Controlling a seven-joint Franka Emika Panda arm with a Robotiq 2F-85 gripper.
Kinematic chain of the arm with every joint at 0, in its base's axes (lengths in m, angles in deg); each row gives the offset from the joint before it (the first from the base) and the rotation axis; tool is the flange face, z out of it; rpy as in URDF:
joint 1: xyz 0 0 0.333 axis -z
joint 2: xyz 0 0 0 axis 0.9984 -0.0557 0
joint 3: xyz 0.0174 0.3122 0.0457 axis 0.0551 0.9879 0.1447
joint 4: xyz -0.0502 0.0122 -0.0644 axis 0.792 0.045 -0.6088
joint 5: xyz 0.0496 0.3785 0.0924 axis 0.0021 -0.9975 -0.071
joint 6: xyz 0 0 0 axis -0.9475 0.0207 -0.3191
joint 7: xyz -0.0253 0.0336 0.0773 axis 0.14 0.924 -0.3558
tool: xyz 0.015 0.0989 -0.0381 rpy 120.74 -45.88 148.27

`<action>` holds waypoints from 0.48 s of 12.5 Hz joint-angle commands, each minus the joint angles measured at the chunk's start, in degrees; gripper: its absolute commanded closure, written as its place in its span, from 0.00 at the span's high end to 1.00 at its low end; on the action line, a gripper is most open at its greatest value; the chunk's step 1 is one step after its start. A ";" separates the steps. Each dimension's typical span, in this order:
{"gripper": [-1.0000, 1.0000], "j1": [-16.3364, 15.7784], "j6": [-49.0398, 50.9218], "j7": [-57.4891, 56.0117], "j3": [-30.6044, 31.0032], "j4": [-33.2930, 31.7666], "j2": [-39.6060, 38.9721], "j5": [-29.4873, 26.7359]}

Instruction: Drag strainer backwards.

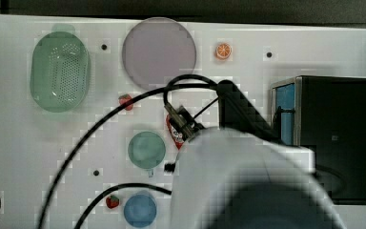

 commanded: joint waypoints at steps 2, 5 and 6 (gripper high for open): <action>1.00 -2.11 -4.21 5.68 8.35 0.25 -8.14 0.35; 1.00 -3.30 -10.08 21.05 16.62 0.36 -14.03 0.35; 1.00 -3.57 -12.57 27.02 19.35 0.43 -16.39 0.36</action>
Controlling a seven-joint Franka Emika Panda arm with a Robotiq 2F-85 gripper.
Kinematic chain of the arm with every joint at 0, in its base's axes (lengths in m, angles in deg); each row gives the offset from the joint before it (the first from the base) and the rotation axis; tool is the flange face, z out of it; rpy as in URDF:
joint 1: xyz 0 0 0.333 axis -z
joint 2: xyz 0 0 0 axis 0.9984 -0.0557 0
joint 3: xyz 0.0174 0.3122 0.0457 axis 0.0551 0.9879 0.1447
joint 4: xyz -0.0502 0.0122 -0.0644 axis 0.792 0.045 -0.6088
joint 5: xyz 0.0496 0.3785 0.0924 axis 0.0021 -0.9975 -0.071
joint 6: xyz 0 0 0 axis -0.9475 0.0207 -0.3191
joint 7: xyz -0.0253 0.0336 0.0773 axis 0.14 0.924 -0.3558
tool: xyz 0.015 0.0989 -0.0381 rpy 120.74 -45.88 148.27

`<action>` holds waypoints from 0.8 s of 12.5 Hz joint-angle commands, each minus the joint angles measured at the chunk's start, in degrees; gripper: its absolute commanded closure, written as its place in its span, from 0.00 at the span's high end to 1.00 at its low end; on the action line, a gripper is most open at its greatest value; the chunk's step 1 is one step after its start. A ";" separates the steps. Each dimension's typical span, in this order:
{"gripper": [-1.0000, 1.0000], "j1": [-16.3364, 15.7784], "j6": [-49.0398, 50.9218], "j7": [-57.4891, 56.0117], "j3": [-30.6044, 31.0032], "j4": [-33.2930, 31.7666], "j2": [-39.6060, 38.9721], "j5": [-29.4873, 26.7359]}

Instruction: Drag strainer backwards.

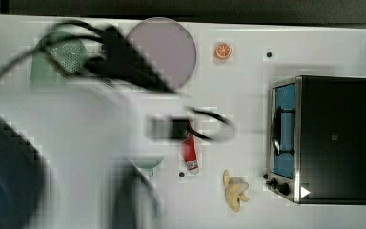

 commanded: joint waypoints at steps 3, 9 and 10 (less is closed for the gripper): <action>1.00 -4.24 -11.16 29.68 12.10 -2.74 -14.16 -0.30; 1.00 -8.32 -17.08 51.83 14.26 4.50 -30.83 -0.18; 1.00 -9.00 -17.11 54.75 14.00 6.62 -33.64 -0.18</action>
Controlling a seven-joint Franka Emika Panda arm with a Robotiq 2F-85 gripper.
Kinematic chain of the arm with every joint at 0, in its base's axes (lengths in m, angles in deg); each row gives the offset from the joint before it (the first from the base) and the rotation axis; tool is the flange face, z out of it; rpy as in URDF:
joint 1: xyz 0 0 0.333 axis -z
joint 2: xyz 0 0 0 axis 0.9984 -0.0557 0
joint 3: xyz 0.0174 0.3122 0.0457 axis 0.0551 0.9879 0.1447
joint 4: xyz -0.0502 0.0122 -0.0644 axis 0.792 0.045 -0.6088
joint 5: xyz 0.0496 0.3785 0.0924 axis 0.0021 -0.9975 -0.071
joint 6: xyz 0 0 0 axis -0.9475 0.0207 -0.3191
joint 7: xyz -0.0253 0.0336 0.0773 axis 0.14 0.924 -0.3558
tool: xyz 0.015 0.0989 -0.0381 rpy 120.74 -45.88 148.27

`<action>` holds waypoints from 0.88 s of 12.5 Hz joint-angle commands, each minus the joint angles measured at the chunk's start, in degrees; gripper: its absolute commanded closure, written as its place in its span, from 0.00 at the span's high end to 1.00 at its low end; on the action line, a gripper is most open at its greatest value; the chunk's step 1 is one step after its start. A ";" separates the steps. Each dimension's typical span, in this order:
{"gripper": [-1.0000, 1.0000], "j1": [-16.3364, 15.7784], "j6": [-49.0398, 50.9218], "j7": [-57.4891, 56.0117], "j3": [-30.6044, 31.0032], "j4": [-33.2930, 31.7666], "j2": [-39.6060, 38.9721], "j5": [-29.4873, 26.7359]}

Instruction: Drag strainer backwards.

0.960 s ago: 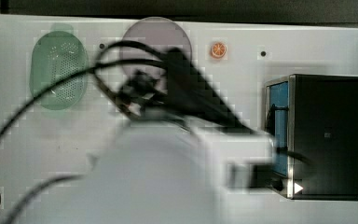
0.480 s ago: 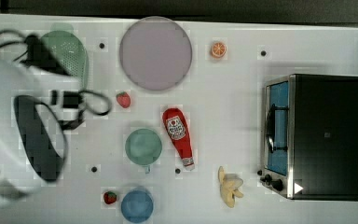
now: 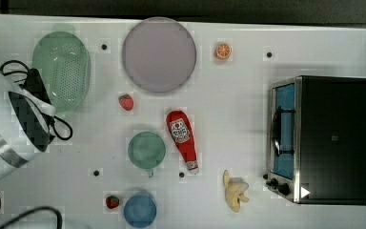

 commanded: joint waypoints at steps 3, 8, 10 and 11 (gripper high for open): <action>1.00 -2.32 -2.08 17.91 -3.11 13.26 -8.98 0.49; 1.00 -9.17 -2.19 18.16 -11.56 24.38 -20.61 0.48; 1.00 -12.21 -1.79 18.16 -14.82 27.28 -24.05 0.48; 1.00 -13.67 -2.02 18.16 -16.37 28.30 -25.50 0.48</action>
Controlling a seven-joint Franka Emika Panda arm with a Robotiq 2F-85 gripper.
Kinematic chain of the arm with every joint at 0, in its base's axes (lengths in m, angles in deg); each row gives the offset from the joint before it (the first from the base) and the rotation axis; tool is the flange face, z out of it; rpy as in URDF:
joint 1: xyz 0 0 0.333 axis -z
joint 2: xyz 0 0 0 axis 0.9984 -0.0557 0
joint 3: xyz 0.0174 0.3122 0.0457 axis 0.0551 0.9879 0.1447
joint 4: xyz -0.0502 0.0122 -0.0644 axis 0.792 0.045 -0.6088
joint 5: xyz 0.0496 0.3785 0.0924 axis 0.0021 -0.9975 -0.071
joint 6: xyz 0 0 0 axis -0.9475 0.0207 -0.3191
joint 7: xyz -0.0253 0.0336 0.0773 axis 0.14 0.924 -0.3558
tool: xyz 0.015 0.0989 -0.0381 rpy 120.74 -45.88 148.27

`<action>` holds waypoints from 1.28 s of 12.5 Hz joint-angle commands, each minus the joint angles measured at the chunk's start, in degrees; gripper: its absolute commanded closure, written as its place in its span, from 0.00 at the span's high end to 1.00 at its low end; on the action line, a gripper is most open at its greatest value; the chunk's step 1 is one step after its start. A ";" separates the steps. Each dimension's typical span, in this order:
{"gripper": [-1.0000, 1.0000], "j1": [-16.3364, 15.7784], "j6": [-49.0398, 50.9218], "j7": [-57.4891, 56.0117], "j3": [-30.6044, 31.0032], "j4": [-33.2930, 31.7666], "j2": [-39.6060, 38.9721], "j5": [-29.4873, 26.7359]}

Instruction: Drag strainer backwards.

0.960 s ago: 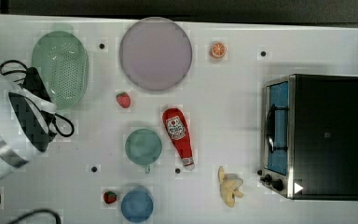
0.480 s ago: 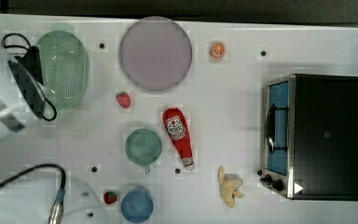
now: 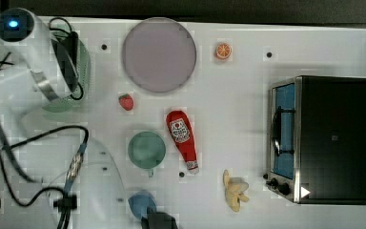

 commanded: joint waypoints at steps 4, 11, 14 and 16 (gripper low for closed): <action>1.00 -10.09 -2.39 2.51 -5.84 3.48 -5.57 -0.10; 1.00 -12.68 -4.13 2.58 -7.26 2.12 -6.94 -0.10; 1.00 -13.74 -4.07 2.77 -7.40 0.67 -6.16 -0.12; 1.00 -14.25 -4.12 2.77 -7.44 -2.35 -4.41 -0.14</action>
